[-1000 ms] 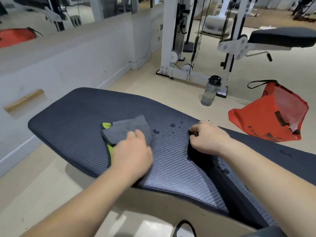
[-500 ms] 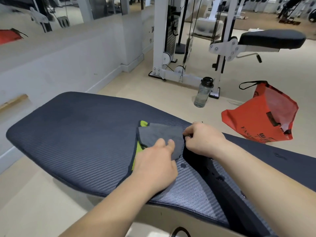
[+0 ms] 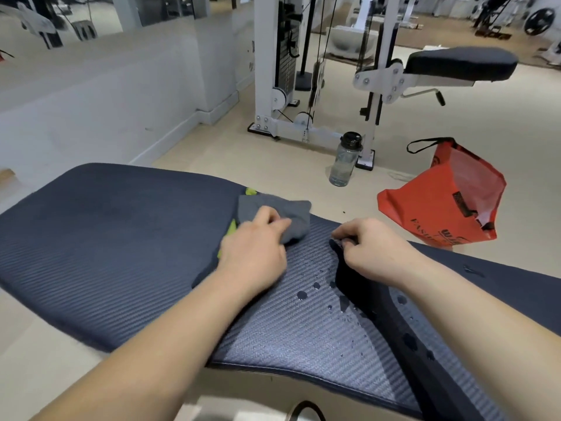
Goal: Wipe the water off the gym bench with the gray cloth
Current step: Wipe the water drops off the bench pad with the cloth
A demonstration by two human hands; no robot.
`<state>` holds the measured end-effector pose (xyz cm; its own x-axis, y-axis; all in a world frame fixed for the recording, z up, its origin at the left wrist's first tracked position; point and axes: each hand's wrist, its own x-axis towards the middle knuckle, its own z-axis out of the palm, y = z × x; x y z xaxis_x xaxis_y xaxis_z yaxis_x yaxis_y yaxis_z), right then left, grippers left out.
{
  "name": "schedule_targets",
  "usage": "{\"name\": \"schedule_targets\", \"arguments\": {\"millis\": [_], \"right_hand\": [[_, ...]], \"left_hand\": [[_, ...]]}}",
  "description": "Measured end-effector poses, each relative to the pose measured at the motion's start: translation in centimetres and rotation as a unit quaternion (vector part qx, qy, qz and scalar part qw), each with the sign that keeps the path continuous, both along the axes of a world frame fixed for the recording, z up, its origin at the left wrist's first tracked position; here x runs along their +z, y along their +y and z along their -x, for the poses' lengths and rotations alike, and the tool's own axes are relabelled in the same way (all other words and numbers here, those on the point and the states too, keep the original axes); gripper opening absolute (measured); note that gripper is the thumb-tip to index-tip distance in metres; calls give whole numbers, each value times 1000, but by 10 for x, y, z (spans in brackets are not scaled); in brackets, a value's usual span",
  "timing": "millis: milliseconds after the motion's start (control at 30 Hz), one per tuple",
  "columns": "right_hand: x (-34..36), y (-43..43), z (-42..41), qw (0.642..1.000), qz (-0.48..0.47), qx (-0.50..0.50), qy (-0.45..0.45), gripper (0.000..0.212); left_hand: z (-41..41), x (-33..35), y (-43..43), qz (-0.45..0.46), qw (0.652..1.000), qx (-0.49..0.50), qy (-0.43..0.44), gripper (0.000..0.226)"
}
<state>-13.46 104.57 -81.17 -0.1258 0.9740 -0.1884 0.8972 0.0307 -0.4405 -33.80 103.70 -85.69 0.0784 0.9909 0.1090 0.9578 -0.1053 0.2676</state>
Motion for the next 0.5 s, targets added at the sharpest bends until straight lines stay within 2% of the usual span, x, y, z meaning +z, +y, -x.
{"name": "schedule_targets", "arguments": {"millis": [100,167,267,367,433,500], "right_hand": [[3,-5,-1,1000,5,3,23,39],[4,-7,-3,999,11,2,34,39],[3,-8,-8,999,21,1,40,38],[-1,-7,-7,998,29,9,59,36],[-2,-8,-4,997,30,14,69,36],[0,-9,-2,996,25,16,79,36]], "left_hand": [[17,1,29,29,995,84,47,50],[9,5,32,49,992,100,66,49],[-9,4,-2,24,995,27,94,50],[12,0,-34,13,996,-38,83,55],[43,3,-36,34,996,0,88,55],[66,10,-40,72,990,81,93,53]]}}
